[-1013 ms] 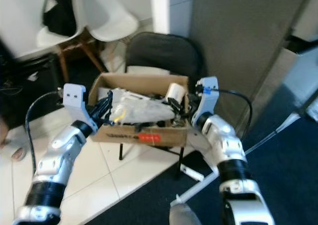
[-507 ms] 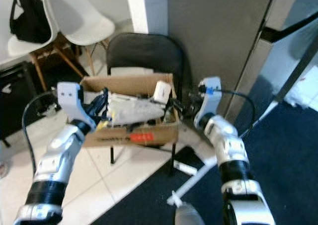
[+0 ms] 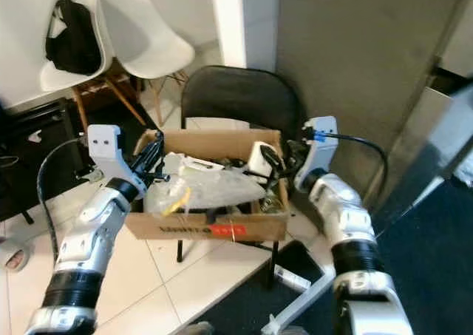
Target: Picking trash to rubbish bin
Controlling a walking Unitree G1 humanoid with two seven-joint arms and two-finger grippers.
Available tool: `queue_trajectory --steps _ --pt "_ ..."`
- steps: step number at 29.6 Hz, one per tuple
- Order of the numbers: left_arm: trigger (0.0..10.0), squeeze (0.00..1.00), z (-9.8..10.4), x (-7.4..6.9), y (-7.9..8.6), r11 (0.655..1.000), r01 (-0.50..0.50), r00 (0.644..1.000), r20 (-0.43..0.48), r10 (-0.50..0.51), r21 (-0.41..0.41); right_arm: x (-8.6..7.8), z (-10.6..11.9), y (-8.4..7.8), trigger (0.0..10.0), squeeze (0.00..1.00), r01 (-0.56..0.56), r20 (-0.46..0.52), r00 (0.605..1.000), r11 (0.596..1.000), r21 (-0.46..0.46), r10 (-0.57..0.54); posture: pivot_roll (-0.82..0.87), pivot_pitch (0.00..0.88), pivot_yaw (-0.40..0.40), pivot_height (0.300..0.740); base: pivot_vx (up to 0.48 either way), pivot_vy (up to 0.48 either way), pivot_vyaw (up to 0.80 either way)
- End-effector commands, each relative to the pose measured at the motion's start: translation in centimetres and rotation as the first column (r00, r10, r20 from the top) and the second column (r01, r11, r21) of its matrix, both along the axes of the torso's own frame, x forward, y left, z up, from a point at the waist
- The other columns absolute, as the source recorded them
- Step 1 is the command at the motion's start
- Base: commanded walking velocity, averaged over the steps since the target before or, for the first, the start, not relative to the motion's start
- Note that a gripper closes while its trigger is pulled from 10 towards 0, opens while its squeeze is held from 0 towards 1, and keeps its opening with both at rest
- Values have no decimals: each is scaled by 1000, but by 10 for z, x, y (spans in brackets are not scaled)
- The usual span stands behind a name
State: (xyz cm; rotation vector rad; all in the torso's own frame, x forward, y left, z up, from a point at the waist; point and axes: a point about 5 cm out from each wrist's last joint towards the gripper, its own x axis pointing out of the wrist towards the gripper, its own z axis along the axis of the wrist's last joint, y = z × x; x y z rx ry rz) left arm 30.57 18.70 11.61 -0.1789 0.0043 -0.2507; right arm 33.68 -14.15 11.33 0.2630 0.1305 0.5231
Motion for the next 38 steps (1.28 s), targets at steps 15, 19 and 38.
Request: queue_trajectory --steps 15,19,38 --pt "10000 0 -2 4 13 984 -94 995 -46 88 -150 -1 -3 -8 10000 0 19 -10 1000 1000 -16 -19 -97 0 53 740 0 0 0" --pt "10000 702 -4 5 24 950 -137 990 -73 121 -281 -1 -3 -8 10000 0 21 -11 1000 1000 -18 -21 -97 0 52 740 0 0 0" --pt "10000 0 -3 5 9 992 -57 997 -59 51 -109 0 -2 -9 10000 0 28 -13 1000 999 -18 -28 -101 0 51 740 0 0 0"
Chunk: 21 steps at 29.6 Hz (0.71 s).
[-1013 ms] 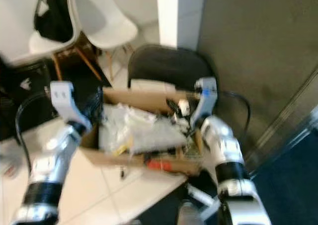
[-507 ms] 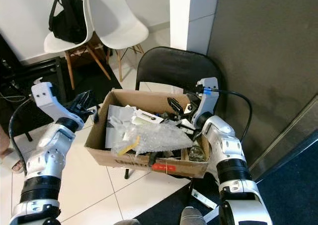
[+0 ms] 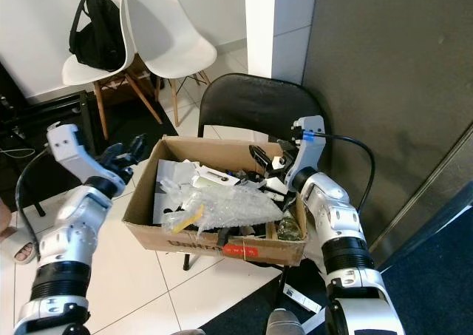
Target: Picking trash to rubbish bin
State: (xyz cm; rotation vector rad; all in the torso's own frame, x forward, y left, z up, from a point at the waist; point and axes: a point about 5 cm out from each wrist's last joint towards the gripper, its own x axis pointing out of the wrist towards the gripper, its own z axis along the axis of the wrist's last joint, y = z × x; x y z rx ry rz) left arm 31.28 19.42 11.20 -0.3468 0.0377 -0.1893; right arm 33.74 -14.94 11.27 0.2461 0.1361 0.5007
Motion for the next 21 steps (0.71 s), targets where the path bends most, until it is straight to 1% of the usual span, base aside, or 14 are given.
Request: queue_trajectory --steps 1,2,21 --pt "10000 0 0 -1 1 998 11 1000 -4 -11 62 0 -2 -1 10000 0 8 -10 1000 1000 2 -8 -104 0 51 740 0 0 0" --pt "10000 0 -1 -1 -1 997 23 1000 -18 -22 68 0 -2 -1 10000 0 9 -9 1000 1000 2 -9 -104 0 52 740 -304 0 0" --pt "10000 0 -3 0 -1 996 32 999 -34 -29 81 0 -1 -1 10000 0 15 -1 1000 1000 16 -15 -102 0 56 740 -378 0 0"
